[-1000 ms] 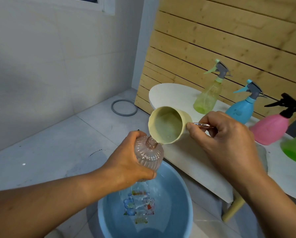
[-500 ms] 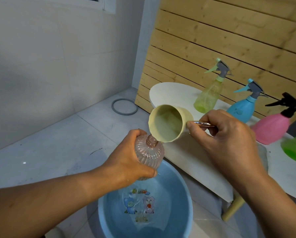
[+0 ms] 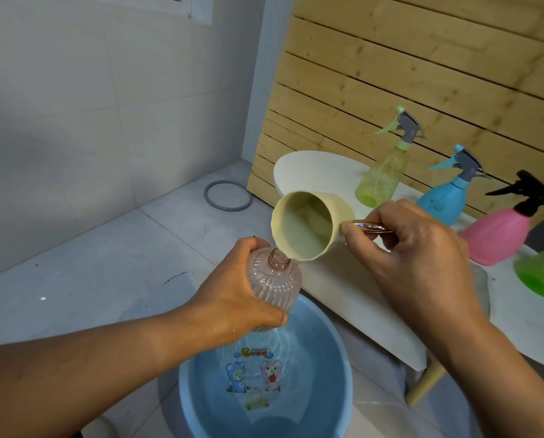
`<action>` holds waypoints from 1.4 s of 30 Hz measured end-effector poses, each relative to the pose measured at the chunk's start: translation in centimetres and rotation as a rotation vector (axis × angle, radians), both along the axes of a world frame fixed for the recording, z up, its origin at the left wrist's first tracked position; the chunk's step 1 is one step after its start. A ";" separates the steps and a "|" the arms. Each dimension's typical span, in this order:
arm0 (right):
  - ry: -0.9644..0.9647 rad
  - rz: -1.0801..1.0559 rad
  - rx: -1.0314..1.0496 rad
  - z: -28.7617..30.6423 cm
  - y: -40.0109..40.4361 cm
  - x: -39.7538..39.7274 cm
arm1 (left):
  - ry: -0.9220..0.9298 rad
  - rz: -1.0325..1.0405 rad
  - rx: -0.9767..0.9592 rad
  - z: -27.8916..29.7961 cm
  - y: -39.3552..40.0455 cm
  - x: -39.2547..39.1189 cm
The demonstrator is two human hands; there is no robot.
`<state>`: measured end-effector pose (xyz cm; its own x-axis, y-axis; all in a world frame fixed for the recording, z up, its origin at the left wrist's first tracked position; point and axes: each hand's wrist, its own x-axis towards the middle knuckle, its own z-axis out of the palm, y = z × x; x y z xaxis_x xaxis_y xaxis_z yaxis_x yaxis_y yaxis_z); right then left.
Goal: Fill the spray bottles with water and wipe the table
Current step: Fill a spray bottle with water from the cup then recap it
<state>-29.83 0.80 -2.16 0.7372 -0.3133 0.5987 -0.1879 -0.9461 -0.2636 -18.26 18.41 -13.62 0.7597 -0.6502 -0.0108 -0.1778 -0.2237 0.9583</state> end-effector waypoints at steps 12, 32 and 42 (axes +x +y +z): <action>0.010 0.021 0.238 -0.7 -1.0 0.5 | 0.015 0.011 -0.022 0.1 0.0 0.2; 0.400 -0.136 1.114 -13.2 -5.9 3.8 | -0.028 0.118 -0.044 0.9 0.6 1.4; 0.755 -0.082 0.332 -22.1 -5.2 3.9 | -0.049 0.137 -0.016 0.8 0.1 1.5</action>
<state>-25.93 -4.43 -24.27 0.8710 -0.4565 -0.1817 -0.4912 -0.8171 -0.3019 -16.78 18.54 -12.87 0.8407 -0.5402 0.0382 -0.1935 -0.2337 0.9529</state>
